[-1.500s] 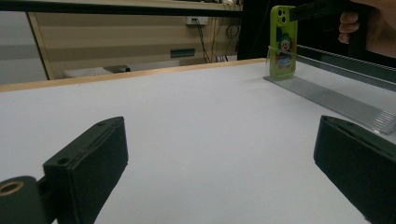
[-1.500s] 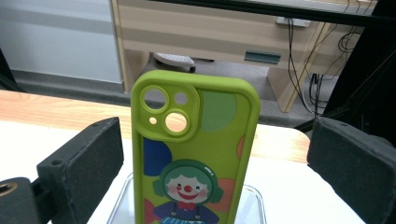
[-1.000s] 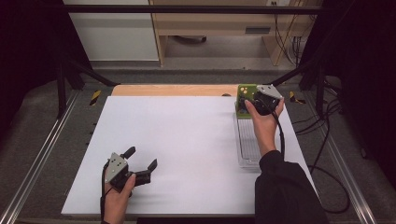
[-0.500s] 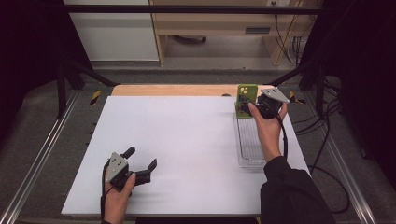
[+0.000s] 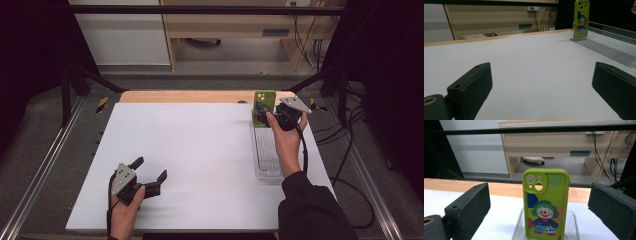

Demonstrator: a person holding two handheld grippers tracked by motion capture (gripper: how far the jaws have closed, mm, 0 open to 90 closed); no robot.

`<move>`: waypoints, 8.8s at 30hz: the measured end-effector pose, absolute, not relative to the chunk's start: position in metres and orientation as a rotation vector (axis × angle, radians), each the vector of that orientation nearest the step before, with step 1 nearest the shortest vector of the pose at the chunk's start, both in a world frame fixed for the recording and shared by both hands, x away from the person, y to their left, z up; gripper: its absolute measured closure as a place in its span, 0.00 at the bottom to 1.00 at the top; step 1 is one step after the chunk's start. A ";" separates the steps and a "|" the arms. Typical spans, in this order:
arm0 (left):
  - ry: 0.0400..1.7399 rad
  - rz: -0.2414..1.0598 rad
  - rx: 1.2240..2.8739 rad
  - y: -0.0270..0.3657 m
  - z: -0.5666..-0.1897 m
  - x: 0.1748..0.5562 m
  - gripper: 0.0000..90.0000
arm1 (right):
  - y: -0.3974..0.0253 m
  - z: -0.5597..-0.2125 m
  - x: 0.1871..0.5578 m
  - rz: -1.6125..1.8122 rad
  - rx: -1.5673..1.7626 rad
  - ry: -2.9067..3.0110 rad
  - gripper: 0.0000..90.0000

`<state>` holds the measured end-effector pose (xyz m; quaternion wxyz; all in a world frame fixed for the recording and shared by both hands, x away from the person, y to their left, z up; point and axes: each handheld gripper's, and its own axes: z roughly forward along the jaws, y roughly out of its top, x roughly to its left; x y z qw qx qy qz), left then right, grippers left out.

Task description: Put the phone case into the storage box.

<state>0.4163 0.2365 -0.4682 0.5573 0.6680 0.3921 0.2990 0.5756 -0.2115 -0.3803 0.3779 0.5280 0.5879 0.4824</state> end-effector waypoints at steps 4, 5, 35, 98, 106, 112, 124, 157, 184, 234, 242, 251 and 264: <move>0.919 0.711 1.580 0.236 -0.468 0.416 0.03 | -0.212 -0.381 0.573 1.248 1.359 1.504 0.05; 0.919 0.710 1.582 0.235 -0.468 0.416 0.03 | -0.212 -0.381 0.572 1.250 1.354 1.512 0.04; 0.924 0.731 1.588 0.245 -0.463 0.414 0.02 | -0.210 -0.373 0.550 1.330 1.330 1.567 0.04; 0.951 0.755 1.592 0.278 -0.460 0.408 0.02 | -0.239 -0.370 0.504 1.371 1.276 1.603 0.04; 0.954 0.752 1.591 0.277 -0.460 0.408 0.02 | -0.251 -0.372 0.494 1.371 1.268 1.606 0.04; 0.950 0.751 1.593 0.278 -0.459 0.408 0.02 | -0.257 -0.369 0.488 1.384 1.268 1.593 0.04; 0.942 0.743 1.604 0.278 -0.459 0.406 0.02 | -0.268 -0.367 0.478 1.396 1.277 1.566 0.03; 0.938 0.742 1.590 0.283 -0.456 0.400 0.02 | -0.288 -0.378 0.444 1.423 1.221 1.584 0.04; 0.949 0.732 1.581 0.295 -0.458 0.382 0.02 | -0.309 -0.395 0.417 1.439 1.212 1.562 0.04; 0.949 0.722 1.589 0.295 -0.460 0.381 0.02 | -0.294 -0.446 0.388 1.447 1.075 1.668 0.04; 0.940 0.725 1.588 0.296 -0.460 0.381 0.02 | -0.290 -0.451 0.390 1.443 1.072 1.691 0.04; 0.941 0.723 1.586 0.296 -0.460 0.380 0.02 | -0.282 -0.459 0.391 1.439 1.063 1.718 0.04; 0.936 0.722 1.576 0.298 -0.459 0.380 0.02 | -0.278 -0.467 0.393 1.435 1.073 1.737 0.04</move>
